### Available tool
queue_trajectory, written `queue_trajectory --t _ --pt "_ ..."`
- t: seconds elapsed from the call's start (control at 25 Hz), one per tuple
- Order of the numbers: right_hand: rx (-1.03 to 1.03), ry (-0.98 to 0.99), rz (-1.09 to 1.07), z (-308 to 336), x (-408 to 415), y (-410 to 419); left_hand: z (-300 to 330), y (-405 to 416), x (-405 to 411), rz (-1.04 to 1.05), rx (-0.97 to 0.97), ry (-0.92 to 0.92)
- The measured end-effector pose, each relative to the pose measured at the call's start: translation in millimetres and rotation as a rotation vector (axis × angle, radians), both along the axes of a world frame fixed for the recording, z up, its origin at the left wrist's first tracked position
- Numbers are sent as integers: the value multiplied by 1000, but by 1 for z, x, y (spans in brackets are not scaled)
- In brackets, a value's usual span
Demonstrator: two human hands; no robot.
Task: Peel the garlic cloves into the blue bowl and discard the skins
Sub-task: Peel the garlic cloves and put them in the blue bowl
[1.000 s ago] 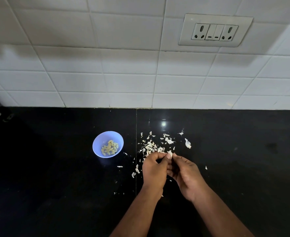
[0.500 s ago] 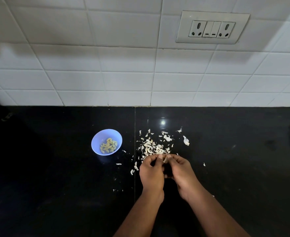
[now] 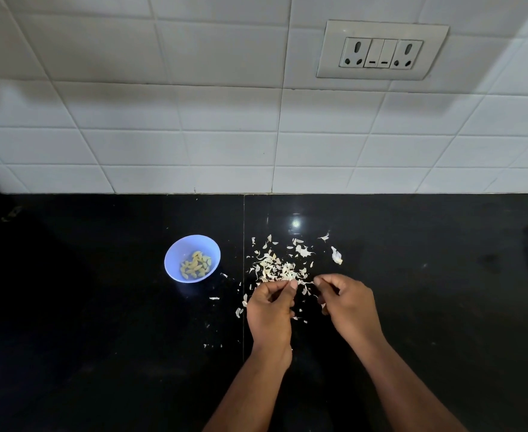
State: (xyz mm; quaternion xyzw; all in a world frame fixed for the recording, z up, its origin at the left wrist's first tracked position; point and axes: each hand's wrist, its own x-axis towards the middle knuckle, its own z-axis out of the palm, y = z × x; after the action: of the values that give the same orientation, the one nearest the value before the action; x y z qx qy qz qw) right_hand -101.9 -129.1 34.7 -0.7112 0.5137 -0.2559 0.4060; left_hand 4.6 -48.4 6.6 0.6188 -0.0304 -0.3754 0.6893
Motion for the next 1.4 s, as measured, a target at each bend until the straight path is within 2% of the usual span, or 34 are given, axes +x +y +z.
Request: queue_trajectory --t 0.08,0.2,0.44,0.56,0.64,0.76,0.92,0.96,1.04,1.12,1.16,1.32,1.4 --pt "-14 -52 41 5 1 1 0 -1 0 -68 -18 33" --pt "-63 -128 241 9 5 4 2 -2 0 -167 -46 99" --pt "278 -239 305 8 12 -7 3 -10 7 -119 -63 161" --pt "325 -251 239 7 18 -12 2 -15 12 -104 -16 116" --pt "283 -133 175 6 20 -22 3 -21 19 -65 54 73" --pt "23 242 206 3 19 -49 5 -30 34 -62 124 11" --pt "-243 355 153 7 27 -74 11 -40 47 -138 158 -99" --pt "-287 443 165 3 31 -75 13 -42 48 -146 163 -114" --pt "-273 663 232 -14 36 -72 15 -46 49 -159 163 -120" --pt "-204 705 258 -22 34 -75 14 -47 47 -176 164 -117" --pt "-137 602 240 -22 32 -77 12 -47 45 -188 169 -113" --pt "325 -195 81 -5 25 -49 11 -45 37 -292 136 -83" --pt "467 -415 36 1 24 -31 13 -46 32 -292 77 12"
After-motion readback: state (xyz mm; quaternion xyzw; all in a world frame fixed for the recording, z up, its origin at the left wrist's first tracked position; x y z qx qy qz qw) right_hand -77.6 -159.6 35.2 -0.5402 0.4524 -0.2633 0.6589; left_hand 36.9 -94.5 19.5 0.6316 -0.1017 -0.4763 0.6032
